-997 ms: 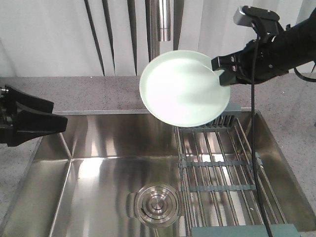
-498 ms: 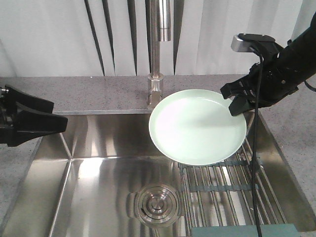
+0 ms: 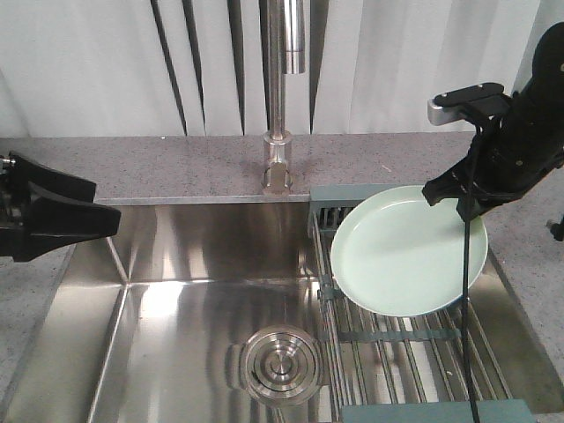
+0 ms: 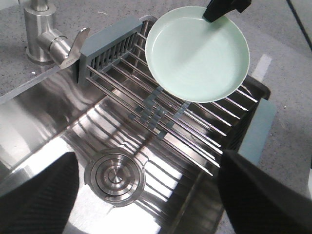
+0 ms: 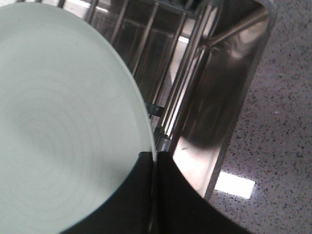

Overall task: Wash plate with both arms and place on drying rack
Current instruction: 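Lower the plate flat onto the dish rack with the right gripper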

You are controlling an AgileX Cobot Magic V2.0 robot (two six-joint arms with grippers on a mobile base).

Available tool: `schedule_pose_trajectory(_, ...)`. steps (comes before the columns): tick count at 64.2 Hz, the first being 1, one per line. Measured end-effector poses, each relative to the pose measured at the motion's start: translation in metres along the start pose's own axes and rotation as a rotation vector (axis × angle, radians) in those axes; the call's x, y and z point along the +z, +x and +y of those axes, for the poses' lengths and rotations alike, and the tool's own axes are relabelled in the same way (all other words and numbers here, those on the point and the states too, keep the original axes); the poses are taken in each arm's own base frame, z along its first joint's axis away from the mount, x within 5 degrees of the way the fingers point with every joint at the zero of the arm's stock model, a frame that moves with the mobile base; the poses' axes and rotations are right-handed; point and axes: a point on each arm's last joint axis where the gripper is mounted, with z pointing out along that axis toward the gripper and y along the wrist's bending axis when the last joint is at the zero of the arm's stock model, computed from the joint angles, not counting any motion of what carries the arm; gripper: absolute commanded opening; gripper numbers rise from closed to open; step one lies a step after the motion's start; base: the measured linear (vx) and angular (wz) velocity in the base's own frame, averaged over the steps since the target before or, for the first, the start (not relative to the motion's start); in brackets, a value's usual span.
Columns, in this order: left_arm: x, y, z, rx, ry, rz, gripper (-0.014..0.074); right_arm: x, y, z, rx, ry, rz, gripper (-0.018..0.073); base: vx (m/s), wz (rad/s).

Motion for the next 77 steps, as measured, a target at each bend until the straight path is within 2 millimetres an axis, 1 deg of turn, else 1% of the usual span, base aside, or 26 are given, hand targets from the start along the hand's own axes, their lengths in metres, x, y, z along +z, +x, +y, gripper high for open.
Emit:
schedule_pose_trajectory(8,0.000,0.000,0.000,0.000,0.000,0.000,0.0566,0.016,-0.004,-0.005,0.057,0.050,0.020,-0.0001,0.00,0.00)
schedule_pose_trajectory(17,0.000,0.000,0.000,0.000,0.000,0.000,0.0566,0.025,-0.008,-0.008,0.083,0.074,0.007,0.0015,0.00,0.00)
schedule_pose_trajectory(26,0.000,0.000,0.000,0.000,0.000,0.000,0.0566,0.036,-0.011,-0.009,0.089,0.075,0.016,0.0051,0.00,0.00)
schedule_pose_trajectory(40,0.000,0.000,0.000,0.000,0.000,0.000,0.0566,0.057,-0.015,-0.009,0.091,0.064,0.041,0.0141,0.00,0.00)
schedule_pose_trajectory(50,0.000,0.000,0.000,0.000,0.000,0.000,0.0566,0.068,-0.016,-0.008,0.089,0.055,0.061,0.0234,0.00,0.00)
schedule_pose_trajectory(53,0.000,0.000,0.000,0.000,0.000,0.000,0.0566,0.070,-0.016,-0.008,0.088,0.053,0.062,0.0267,0.00,0.00)
schedule_pose_trajectory(58,0.000,0.000,0.000,0.000,0.000,0.000,0.0566,0.071,-0.016,-0.008,0.082,0.052,0.064,0.0295,0.00,0.00)
schedule_pose_trajectory(68,0.000,0.000,0.000,0.000,0.000,0.000,0.0566,0.069,-0.016,-0.008,0.073,0.050,0.059,0.0300,0.00,0.00)
schedule_pose_trajectory(71,0.000,0.000,0.000,0.000,0.000,0.000,0.0566,0.065,-0.016,-0.008,0.074,0.048,0.051,0.0300,0.00,0.00)
schedule_pose_trajectory(77,0.000,0.000,0.000,0.000,0.000,0.000,0.0566,0.051,-0.016,-0.006,0.080,0.038,0.010,0.0297,0.00,0.00)
